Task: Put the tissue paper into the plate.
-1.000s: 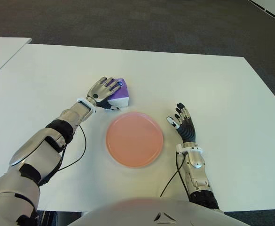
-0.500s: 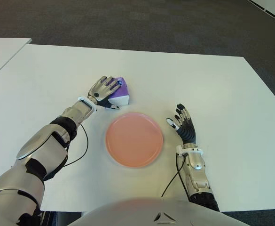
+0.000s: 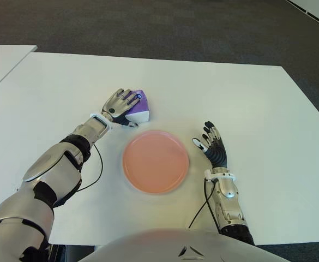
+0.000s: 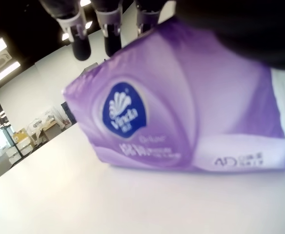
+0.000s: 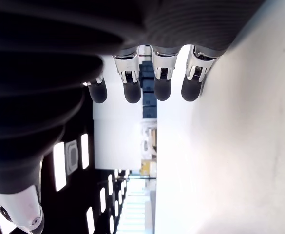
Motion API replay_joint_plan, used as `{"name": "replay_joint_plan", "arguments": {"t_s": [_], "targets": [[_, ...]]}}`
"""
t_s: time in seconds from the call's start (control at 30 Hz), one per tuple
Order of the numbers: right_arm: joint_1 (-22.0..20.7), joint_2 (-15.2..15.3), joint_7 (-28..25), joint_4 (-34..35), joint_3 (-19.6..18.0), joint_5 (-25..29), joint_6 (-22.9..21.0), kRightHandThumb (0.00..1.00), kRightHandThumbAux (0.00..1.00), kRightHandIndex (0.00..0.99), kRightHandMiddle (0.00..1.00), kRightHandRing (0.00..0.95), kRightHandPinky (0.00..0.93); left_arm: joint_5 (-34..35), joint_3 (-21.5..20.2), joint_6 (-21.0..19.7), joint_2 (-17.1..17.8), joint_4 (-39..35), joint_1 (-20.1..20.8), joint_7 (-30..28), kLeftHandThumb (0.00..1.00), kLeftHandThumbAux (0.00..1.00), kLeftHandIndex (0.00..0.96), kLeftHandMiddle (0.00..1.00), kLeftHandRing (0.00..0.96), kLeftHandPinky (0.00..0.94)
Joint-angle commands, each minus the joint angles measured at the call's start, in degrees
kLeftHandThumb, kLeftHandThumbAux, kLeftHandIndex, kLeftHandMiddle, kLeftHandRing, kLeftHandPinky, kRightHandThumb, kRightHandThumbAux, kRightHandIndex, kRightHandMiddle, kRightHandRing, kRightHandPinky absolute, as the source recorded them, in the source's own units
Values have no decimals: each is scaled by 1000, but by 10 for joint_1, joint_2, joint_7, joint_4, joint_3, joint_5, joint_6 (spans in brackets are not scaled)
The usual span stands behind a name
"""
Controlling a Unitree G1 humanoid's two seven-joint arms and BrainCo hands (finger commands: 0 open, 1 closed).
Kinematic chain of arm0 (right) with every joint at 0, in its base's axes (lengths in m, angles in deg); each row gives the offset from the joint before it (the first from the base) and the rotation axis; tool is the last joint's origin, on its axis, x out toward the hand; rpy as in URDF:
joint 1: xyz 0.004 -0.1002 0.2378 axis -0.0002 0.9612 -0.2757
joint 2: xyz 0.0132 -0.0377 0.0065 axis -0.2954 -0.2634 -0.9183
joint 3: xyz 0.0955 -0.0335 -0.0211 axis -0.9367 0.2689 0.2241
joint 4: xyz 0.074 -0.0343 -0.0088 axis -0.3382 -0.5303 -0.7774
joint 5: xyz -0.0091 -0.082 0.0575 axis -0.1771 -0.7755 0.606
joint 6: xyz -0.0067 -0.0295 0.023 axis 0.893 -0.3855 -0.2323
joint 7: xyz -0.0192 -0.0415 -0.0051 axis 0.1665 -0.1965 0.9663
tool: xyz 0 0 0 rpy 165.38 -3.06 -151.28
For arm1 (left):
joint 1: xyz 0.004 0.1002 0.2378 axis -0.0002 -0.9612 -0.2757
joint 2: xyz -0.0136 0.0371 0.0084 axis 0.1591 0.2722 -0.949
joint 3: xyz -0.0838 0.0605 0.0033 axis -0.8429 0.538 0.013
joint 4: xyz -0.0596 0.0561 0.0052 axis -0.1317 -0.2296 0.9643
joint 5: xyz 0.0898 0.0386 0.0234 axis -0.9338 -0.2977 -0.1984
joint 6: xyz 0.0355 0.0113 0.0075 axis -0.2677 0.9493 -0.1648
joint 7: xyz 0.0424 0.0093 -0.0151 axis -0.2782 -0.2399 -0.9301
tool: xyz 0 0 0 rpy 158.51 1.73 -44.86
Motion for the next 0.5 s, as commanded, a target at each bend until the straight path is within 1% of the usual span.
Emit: {"name": "replay_joint_plan", "arguments": {"t_s": [0.03,0.13,0.2,0.27,0.3,0.33,0.37,0.4,0.43,0.47,0.5], "targets": [[56,-1,-2,-57,1,-1,-66,55,695,0,0,0,0,-13,34,17,-16,43,-42,-37,62,235,0,0,0,0],[54,-1,-1,-61,-1,0,-66,58,701,0,0,0,0,-11,41,18,-20,49,-41,-44,76,243,0,0,0,9],[52,-1,-1,-64,-2,1,-66,61,698,0,0,0,0,-9,44,17,-22,52,-41,-47,91,248,0,0,0,52],[51,-1,0,-67,-4,3,-66,63,695,0,0,0,0,-9,49,19,-22,54,-40,-47,98,251,0,0,0,77],[50,-1,0,-69,-5,3,-66,64,690,0,0,0,0,-10,52,21,-22,55,-39,-46,93,259,0,0,27,133],[49,-1,0,-70,-5,4,-66,64,688,0,0,0,0,-11,54,24,-22,55,-39,-44,91,262,0,0,38,153],[48,-1,0,-71,-6,4,-66,65,684,0,0,0,0,-11,56,25,-22,56,-38,-43,86,270,0,6,65,194],[48,-2,0,-72,-6,4,-66,65,682,0,0,0,0,-12,59,28,-21,55,-38,-38,83,273,0,8,75,209],[48,-2,0,-73,-7,5,-65,68,675,0,0,0,0,-13,61,31,-21,55,-38,-34,79,291,32,88,157,281],[47,-2,0,-75,-8,5,-65,70,671,0,0,0,0,-14,64,33,-20,55,-38,-31,77,302,53,140,210,328],[47,-2,1,-76,-8,4,-64,71,667,0,0,0,0,-14,66,35,-20,55,-38,-28,78,319,105,229,282,377]]}}
